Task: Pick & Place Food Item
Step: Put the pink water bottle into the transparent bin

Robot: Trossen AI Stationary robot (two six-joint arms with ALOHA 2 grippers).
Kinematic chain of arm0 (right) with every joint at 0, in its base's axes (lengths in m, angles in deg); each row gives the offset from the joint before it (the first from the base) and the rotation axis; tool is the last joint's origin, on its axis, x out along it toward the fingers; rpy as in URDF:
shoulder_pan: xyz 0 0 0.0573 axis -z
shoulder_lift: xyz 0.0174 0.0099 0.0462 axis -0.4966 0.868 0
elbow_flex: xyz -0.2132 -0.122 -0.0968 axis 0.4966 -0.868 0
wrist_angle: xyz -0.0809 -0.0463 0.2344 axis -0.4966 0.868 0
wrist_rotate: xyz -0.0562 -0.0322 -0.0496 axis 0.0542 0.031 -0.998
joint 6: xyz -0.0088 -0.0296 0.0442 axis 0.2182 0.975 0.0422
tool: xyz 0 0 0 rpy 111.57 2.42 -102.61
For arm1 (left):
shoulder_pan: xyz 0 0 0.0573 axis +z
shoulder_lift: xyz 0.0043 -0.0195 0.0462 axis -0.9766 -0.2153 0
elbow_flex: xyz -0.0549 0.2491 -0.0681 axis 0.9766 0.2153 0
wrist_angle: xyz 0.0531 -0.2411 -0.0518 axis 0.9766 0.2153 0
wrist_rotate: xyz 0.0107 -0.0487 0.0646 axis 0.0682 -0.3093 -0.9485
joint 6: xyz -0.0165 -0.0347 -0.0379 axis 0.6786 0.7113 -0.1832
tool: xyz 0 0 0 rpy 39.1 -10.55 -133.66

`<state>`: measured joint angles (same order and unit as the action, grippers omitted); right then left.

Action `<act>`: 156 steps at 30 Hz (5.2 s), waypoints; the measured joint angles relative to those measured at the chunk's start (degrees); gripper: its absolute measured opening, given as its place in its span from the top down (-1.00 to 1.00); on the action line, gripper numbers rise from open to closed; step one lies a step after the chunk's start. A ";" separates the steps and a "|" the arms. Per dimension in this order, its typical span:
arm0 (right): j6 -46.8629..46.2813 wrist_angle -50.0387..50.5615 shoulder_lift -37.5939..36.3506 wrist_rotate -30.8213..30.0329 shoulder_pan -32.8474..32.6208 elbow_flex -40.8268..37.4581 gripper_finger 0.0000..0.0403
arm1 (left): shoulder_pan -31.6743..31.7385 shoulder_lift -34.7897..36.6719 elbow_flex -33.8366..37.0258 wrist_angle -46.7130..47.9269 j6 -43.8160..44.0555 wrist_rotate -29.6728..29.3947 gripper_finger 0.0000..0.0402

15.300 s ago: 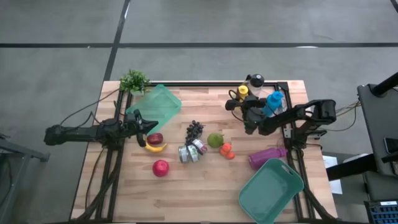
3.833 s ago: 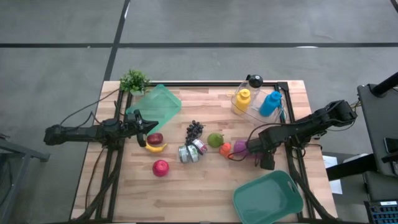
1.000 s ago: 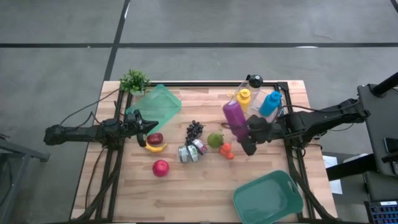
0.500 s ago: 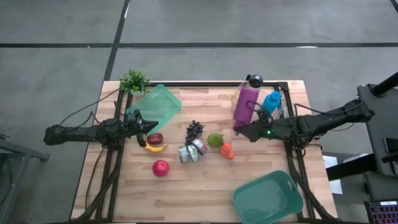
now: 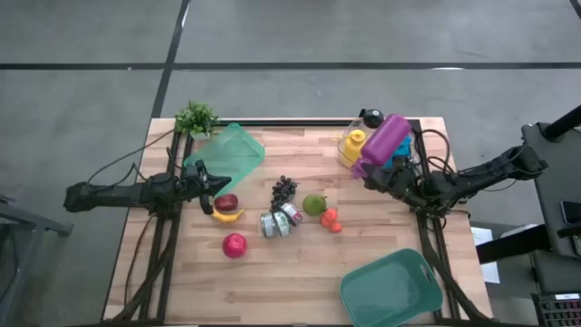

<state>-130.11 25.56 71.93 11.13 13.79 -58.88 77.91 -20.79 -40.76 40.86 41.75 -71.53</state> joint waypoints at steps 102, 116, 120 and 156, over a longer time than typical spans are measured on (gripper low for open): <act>-70.42 -5.33 12.21 -41.70 -0.87 -9.04 -0.07 | 0.02 0.00 -0.01 0.00 0.00 -0.01 0.99; -70.01 -5.30 11.82 -42.02 -1.48 -10.58 -0.07 | 0.00 0.00 0.01 0.00 0.00 0.01 0.99; -71.75 -5.35 11.66 -42.03 -2.58 -11.14 -0.08 | 0.00 0.00 -0.01 0.00 0.00 0.02 0.99; -64.96 -5.33 -0.71 -52.43 -13.53 -14.71 -0.08 | 0.01 0.00 0.01 -0.01 0.00 0.00 0.99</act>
<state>-195.07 20.23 71.22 -41.30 0.26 -73.59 77.93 -20.79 -40.75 40.85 41.75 -71.53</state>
